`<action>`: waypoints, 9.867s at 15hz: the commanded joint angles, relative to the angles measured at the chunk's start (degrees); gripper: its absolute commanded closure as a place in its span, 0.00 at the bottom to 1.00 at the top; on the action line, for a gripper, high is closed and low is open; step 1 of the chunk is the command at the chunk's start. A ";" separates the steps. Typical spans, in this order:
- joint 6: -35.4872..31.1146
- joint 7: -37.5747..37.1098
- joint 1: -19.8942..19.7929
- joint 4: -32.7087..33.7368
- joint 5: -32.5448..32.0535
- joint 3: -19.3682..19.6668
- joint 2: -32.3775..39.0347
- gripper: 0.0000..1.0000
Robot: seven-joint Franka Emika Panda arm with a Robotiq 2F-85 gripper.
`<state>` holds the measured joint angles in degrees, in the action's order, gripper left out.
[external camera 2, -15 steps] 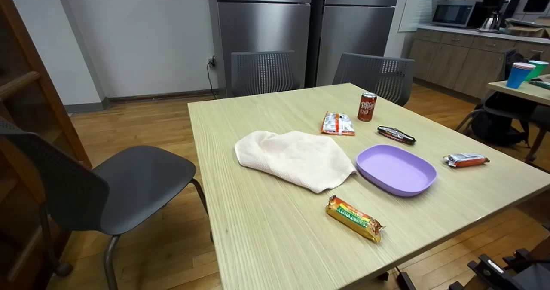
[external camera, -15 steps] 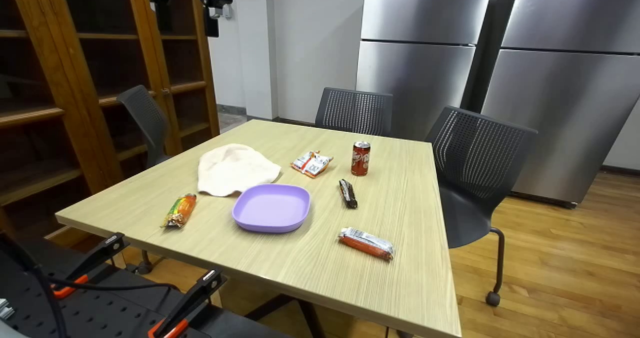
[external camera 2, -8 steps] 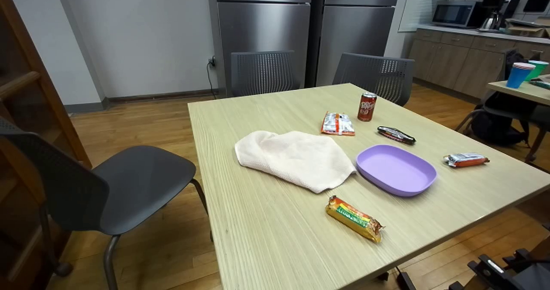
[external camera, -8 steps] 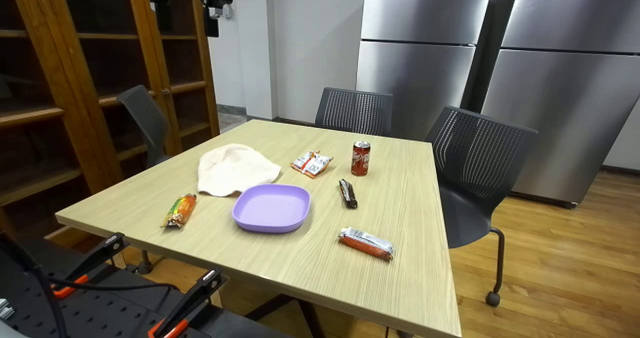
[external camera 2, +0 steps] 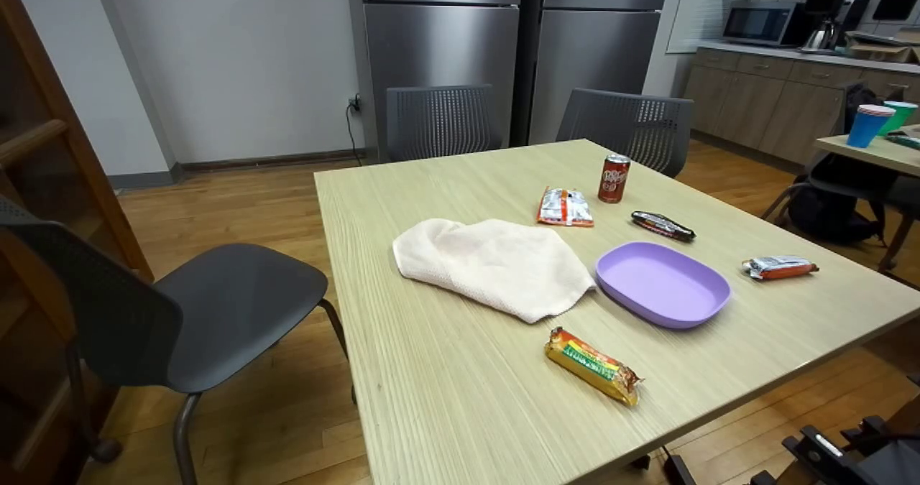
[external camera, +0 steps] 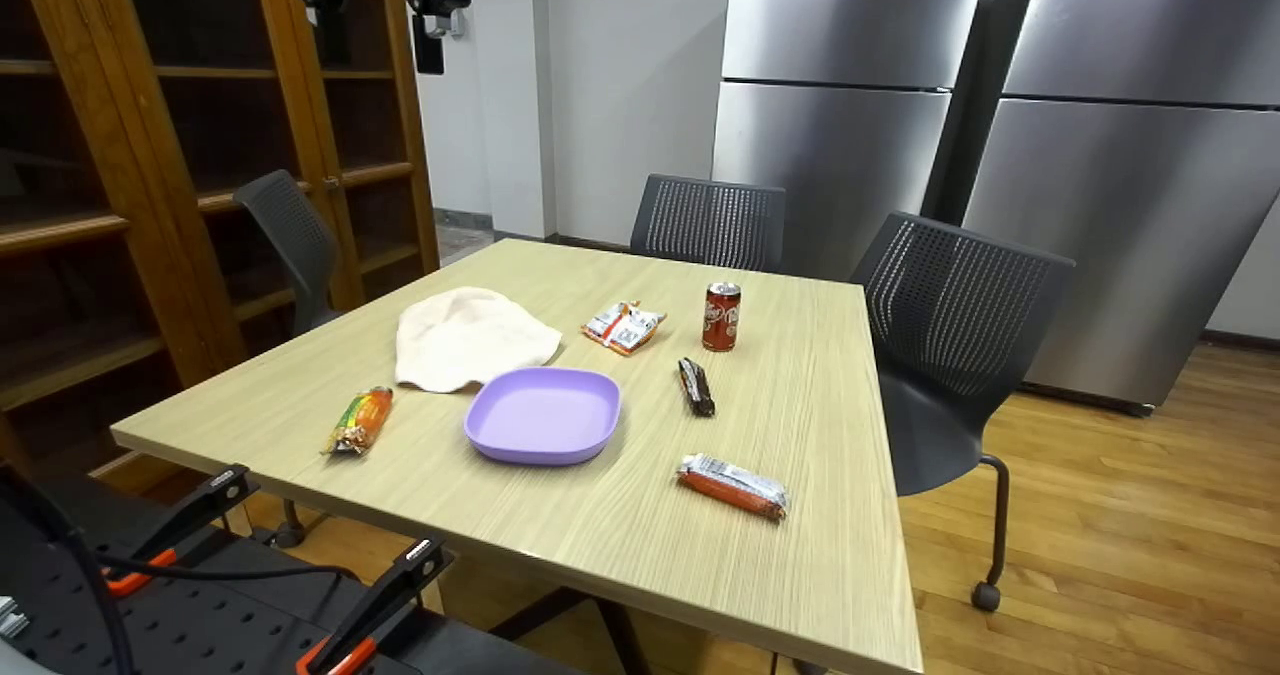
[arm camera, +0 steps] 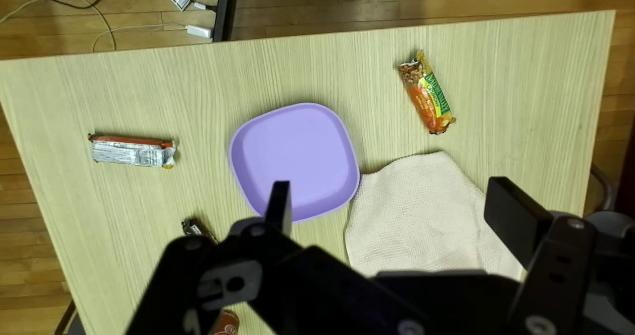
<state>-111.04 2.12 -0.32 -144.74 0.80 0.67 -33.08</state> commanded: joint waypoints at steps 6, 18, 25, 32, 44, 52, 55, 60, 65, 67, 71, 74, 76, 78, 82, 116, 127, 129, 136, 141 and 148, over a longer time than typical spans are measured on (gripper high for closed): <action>-10.16 3.41 -0.97 -0.48 -5.79 1.58 5.56 0.00; -28.12 10.41 -3.90 0.67 -8.90 7.27 21.08 0.00; -34.78 7.40 -6.15 3.04 -9.20 7.74 30.87 0.00; -35.50 11.01 -6.22 0.42 -9.62 7.72 29.33 0.00; -40.14 8.93 -6.08 3.42 -12.64 7.39 37.22 0.00; -42.20 6.88 -6.27 10.66 -11.76 7.91 47.02 0.00; -41.67 5.47 -6.36 14.26 -11.13 8.11 50.74 0.00; -41.29 4.39 -6.57 19.82 -10.24 8.20 56.48 0.00; -41.30 3.00 -6.43 21.05 -11.01 8.57 58.54 0.00; -40.80 2.05 -6.39 23.03 -10.97 8.81 60.68 0.00; -40.69 1.64 -6.37 24.07 -10.94 8.87 61.72 0.00; -40.56 1.60 -6.37 24.21 -10.94 8.87 61.72 0.00; -40.52 1.59 -6.37 24.23 -10.94 8.87 61.72 0.00; -41.41 -0.61 -5.35 24.94 -11.66 9.89 62.78 0.00; -43.98 0.02 -4.79 26.78 -13.22 10.59 65.66 0.00; -41.01 13.57 -12.28 49.11 -11.20 4.48 84.14 0.58; -42.73 14.20 -14.78 46.71 -9.92 3.19 81.88 0.97; -43.73 13.90 -14.34 45.36 -10.33 3.53 80.50 0.97; -47.53 12.05 -11.29 37.21 -11.95 5.18 73.54 0.97; -50.40 9.39 -6.60 28.61 -13.64 7.66 67.97 0.97; -53.15 2.01 2.78 18.52 -17.78 13.63 62.27 0.97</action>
<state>-162.79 8.63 -1.36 -120.62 -13.95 11.44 33.40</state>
